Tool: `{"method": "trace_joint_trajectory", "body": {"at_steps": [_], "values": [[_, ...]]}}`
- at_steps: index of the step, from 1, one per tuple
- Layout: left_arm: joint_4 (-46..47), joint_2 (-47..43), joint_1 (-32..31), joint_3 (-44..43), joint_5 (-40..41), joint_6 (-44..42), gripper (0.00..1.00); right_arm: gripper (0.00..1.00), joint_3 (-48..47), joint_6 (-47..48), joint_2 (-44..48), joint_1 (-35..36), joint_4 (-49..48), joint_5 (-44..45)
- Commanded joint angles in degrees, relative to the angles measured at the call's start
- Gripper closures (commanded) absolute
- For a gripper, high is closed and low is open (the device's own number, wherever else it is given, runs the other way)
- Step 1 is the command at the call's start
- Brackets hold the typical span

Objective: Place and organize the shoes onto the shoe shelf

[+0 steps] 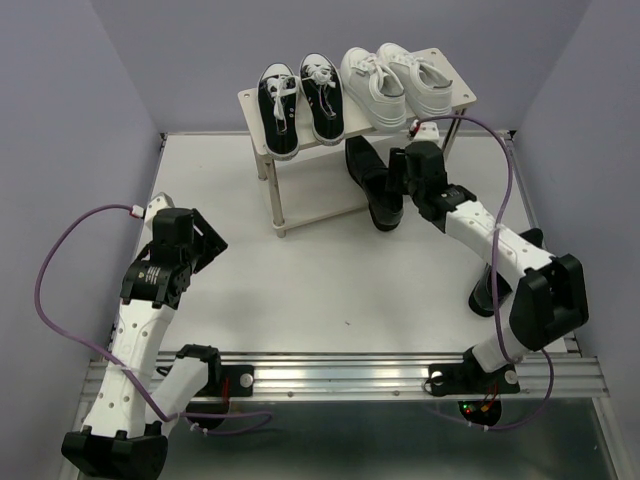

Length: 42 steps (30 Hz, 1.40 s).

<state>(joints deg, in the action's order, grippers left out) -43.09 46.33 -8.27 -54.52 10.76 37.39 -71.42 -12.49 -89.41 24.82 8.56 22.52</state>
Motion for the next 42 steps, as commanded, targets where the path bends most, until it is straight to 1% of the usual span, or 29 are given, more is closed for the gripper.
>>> {"method": "trace_joint_trajectory", "body": {"at_steps": [1, 3, 7, 16, 22, 25, 26, 27, 28, 31, 32, 34, 35, 36, 37, 42], "values": [[1.3, -0.5, -0.3, -0.8, 0.3, 0.3, 0.24, 0.34, 2.0, -1.4, 5.0, -0.2, 1.2, -2.3], [1.4, -0.6, -0.2, -0.6, 0.1, 0.4, 0.24, 0.35, 3.4, -2.8, 6.1, -0.2, 3.2, -2.0], [2.0, -0.4, -0.3, -0.3, -0.3, 0.5, 0.24, 0.35, 6.2, -8.0, 7.9, -0.2, 4.2, -2.4], [1.4, -0.4, -0.3, -0.9, -0.1, 0.1, 0.24, 0.36, 6.3, -14.4, 4.0, -0.8, 5.4, -3.5], [0.5, -0.3, -0.2, -1.6, 0.2, -0.4, 0.24, 0.41, 6.8, -16.9, 2.2, -1.9, 5.9, -4.2], [0.5, -0.3, -0.3, -1.9, 0.3, -0.3, 0.24, 0.46, 7.0, -17.5, 1.5, -1.9, 6.0, -4.2], [0.5, -0.4, -0.3, -1.8, 0.4, -0.2, 0.24, 0.5, 7.0, -17.7, 1.5, -1.9, 6.0, -4.0], [0.5, -0.4, -0.3, -1.6, 0.3, 0.0, 0.24, 0.54, 6.9, -17.7, 1.3, -1.9, 6.0, -3.8], [0.6, -0.4, -0.3, -1.5, 0.2, 0.1, 0.24, 0.62, 6.6, -18.1, 1.3, -1.9, 6.4, -3.5], [0.7, -0.6, -0.3, -0.9, 0.1, 0.2, 0.24, 0.71, 5.9, -17.9, 1.0, -1.9, 6.8, -3.8], [0.8, -0.7, -0.3, -0.8, 0.0, 0.3, 0.24, 0.79, 5.5, -18.0, 1.0, -1.9, 6.9, -4.0], [0.7, -0.8, -0.3, -0.8, 0.1, 0.4, 0.24, 0.85, 4.9, -18.3, 0.9, -1.9, 6.8, -4.0], [0.6, -0.8, -0.3, -1.0, 0.1, 0.4, 0.24, 0.92, 4.5, -18.4, 0.9, -1.9, 6.8, -4.0], [0.5, -0.8, -0.3, -1.1, 0.3, 0.4, 0.24, 0.96, 4.2, -18.5, 0.8, -1.9, 6.9, -3.9], [0.6, -0.9, -0.3, -1.2, 0.4, 0.4, 0.24, 0.99, 3.9, -18.7, 0.8, -1.9, 6.9, -3.8], [0.2, -0.8, -0.2, -1.5, 0.5, 0.3, 0.24, 0.99, 1.0, -21.3, 1.4, -1.9, 7.1, -2.5]]}}
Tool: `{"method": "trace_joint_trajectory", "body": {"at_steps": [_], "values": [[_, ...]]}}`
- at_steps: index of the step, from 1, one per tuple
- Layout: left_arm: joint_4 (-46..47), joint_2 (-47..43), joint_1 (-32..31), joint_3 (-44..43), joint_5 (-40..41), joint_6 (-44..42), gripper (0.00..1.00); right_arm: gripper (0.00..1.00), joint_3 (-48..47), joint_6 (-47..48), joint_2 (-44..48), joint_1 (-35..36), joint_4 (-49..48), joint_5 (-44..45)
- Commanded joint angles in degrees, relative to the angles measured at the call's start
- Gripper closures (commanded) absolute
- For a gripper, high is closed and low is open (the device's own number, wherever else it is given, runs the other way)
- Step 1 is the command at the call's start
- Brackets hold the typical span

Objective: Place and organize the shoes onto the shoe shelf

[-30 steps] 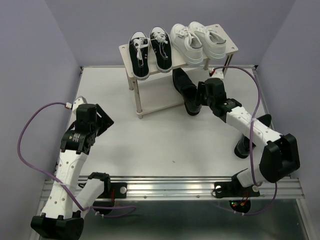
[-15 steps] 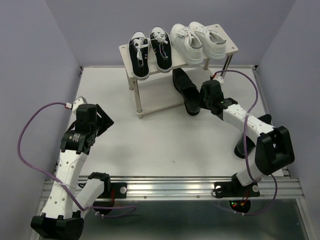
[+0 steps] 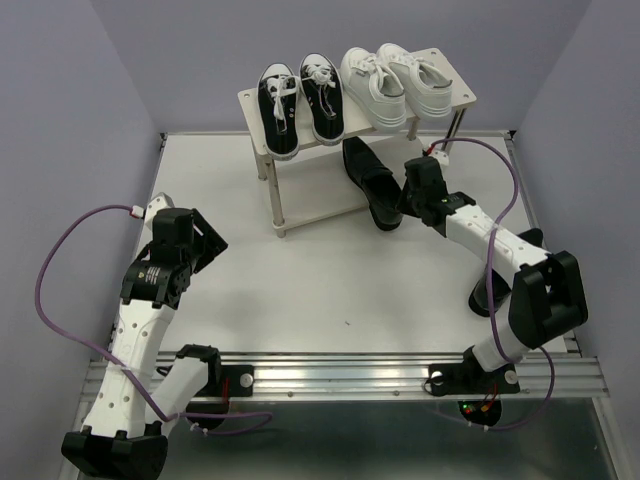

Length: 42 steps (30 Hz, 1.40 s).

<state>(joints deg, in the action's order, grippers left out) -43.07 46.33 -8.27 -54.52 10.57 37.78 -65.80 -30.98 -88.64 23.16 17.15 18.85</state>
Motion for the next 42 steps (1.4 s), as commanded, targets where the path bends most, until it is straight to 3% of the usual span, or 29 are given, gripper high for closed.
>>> {"method": "trace_joint_trajectory", "body": {"at_steps": [1, 21, 33, 42], "values": [[0.2, -0.8, -0.3, -1.5, 0.7, -0.1, 0.24, 0.99, -5.0, -3.5, 0.8, -0.2, -1.2, 1.5], [-0.8, -1.3, -0.3, -2.1, 1.2, 0.0, 0.24, 0.99, -13.3, -10.6, 0.2, -2.3, 0.0, 6.6], [-1.1, -1.5, -0.3, -2.2, 1.3, 0.1, 0.24, 0.99, -7.2, -21.1, -0.3, -4.7, -10.0, 1.0], [-1.8, -1.9, -0.2, -2.4, 1.8, 0.1, 0.24, 0.99, -9.1, -22.7, -4.7, -5.2, -16.5, -2.6]]}}
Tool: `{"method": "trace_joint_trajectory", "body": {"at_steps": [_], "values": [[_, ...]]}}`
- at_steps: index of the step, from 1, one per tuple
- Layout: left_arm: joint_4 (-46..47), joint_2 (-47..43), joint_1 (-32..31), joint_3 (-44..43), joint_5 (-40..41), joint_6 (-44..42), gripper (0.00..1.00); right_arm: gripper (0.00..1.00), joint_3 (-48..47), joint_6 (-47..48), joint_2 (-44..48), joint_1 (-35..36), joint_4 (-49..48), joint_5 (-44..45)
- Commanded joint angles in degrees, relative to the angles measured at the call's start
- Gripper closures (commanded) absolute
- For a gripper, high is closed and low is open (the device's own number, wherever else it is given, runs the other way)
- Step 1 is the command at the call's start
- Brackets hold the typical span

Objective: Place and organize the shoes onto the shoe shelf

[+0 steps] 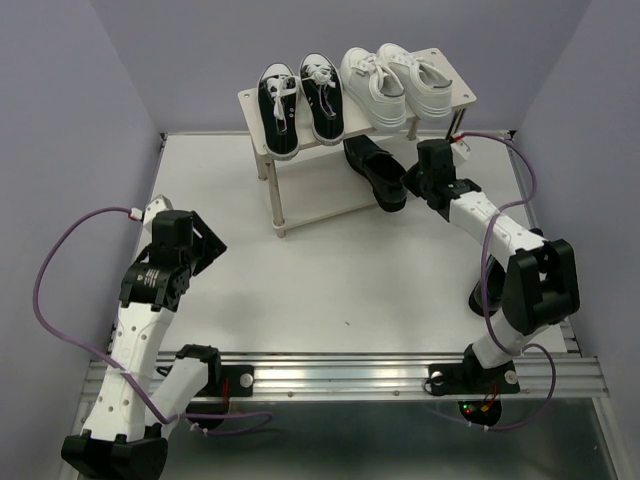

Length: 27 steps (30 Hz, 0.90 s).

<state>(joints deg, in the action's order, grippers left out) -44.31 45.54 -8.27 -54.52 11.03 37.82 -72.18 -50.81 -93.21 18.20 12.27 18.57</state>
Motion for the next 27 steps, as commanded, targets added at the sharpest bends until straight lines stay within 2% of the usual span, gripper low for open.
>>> {"method": "trace_joint_trajectory", "body": {"at_steps": [1, 3, 10, 27], "values": [[-0.6, -1.2, -0.2, -2.5, 1.5, 0.0, 0.24, 0.99, -2.9, -3.1, -0.3, -0.3, -11.7, -2.3], [-0.9, -1.3, -0.3, -2.6, 1.7, 0.1, 0.24, 0.99, -2.4, -3.1, -0.2, -0.3, -14.5, -2.1], [-0.7, -1.2, -0.3, -2.5, 1.6, 0.1, 0.24, 0.99, -2.0, -3.7, -0.3, -0.3, -14.6, -1.1], [-0.7, -1.5, -0.3, -2.2, 1.5, 0.1, 0.24, 0.99, 6.7, -12.5, 2.1, -1.3, -15.1, 1.8]]}}
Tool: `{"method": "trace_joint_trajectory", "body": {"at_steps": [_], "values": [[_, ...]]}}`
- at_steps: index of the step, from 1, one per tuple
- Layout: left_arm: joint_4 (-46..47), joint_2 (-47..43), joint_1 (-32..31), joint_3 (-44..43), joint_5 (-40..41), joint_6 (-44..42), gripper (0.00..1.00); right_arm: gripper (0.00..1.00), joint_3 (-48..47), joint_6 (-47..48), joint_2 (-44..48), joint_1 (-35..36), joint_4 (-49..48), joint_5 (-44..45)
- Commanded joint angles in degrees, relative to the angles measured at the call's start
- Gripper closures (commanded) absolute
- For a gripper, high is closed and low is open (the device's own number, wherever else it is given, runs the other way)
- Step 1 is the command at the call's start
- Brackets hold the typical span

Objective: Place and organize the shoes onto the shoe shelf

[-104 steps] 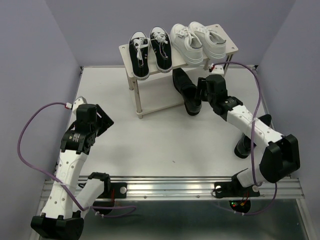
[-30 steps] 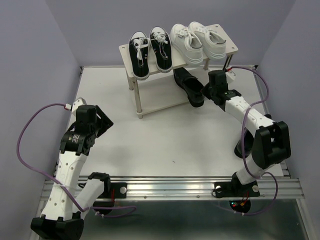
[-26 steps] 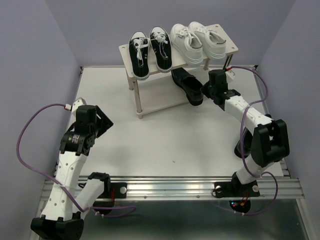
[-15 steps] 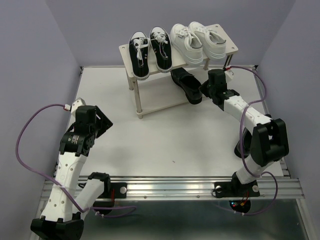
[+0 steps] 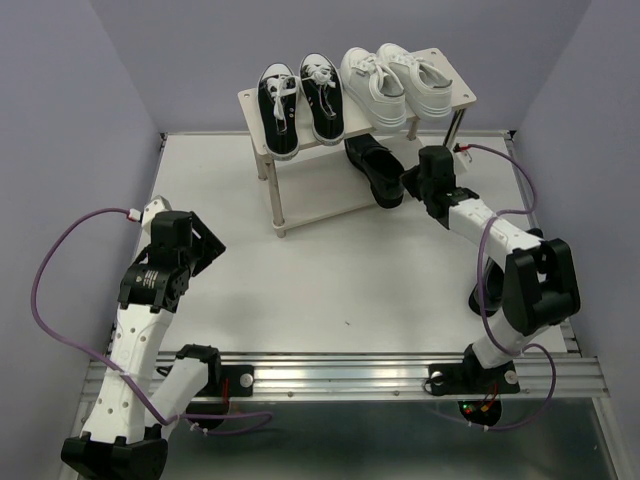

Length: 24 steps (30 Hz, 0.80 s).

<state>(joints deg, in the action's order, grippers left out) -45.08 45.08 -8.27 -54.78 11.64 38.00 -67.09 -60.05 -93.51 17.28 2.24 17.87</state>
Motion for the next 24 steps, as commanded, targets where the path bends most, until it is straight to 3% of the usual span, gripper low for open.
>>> {"method": "trace_joint_trajectory", "body": {"at_steps": [1, 2, 3, 5, 6, 8, 17, 21, 24], "values": [[0.2, -1.0, -0.3, -1.8, 0.8, 0.0, 0.24, 0.99, 1.7, -3.2, 2.6, -0.4, -5.0, 2.3], [0.2, -1.0, -0.2, -1.7, 0.8, 0.0, 0.24, 0.96, 1.7, -3.1, 2.8, -0.4, -5.1, 2.3], [0.3, -1.0, -0.3, -1.8, 0.7, 0.0, 0.24, 0.81, 1.7, -2.4, 3.0, -0.4, -5.0, 1.8], [0.4, -1.0, -0.3, -1.7, 0.6, -0.2, 0.24, 0.61, 1.6, -1.4, 4.0, -0.4, -5.0, 1.6], [0.4, -1.0, -0.3, -1.7, 0.5, -0.1, 0.24, 0.39, 1.5, -0.2, 4.4, -0.4, -5.0, 1.4], [0.6, -1.0, -0.3, -1.6, 0.4, -0.3, 0.24, 0.28, 1.5, 1.5, 6.1, -0.4, -4.9, 1.2], [2.5, -0.4, -0.2, -0.8, -0.1, -0.5, 0.24, 0.24, 3.0, 10.3, 14.8, -0.9, 8.3, 5.3], [2.4, -0.3, -0.2, -1.6, 1.4, -1.9, 0.24, 0.19, 6.3, 13.3, 23.7, -0.9, 21.1, 14.2], [2.7, 0.1, -0.2, -1.9, 1.9, -2.3, 0.24, 0.07, 11.3, 12.9, 28.7, -1.7, 27.6, 19.5]]}}
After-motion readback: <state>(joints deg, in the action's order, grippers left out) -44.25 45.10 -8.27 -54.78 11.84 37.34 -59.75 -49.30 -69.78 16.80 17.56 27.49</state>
